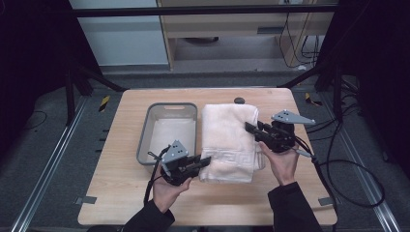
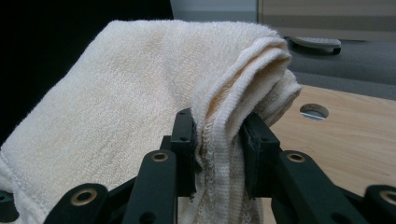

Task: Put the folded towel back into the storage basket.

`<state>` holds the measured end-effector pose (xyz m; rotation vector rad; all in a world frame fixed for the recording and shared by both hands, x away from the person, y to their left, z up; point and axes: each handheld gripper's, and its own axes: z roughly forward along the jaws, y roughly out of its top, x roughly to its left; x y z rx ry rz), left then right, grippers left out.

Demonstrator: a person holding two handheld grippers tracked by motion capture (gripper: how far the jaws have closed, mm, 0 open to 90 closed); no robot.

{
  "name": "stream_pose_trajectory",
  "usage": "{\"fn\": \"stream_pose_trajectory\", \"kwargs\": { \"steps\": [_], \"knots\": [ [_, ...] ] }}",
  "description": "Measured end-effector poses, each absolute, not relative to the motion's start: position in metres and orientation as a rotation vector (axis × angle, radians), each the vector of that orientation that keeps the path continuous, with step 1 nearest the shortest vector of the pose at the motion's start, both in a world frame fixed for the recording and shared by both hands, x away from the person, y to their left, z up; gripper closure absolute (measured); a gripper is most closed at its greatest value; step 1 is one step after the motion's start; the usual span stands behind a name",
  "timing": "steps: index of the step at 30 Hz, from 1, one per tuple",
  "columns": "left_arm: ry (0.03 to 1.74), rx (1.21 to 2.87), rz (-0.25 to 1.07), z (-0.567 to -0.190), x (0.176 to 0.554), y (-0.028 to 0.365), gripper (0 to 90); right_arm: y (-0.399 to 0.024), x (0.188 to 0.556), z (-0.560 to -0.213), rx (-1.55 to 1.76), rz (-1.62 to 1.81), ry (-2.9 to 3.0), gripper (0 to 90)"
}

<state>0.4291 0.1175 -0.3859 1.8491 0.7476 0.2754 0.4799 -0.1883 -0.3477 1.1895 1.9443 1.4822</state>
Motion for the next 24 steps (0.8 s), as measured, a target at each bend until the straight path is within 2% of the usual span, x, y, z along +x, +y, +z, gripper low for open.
{"fn": "stream_pose_trajectory", "kwargs": {
  "steps": [24],
  "knots": [
    [0.806, 1.767, 0.359, -0.364, 0.438, 0.164, 78.7, -0.136, 0.5, -0.316, 1.118, 1.484, 1.942, 69.7]
  ]
}}
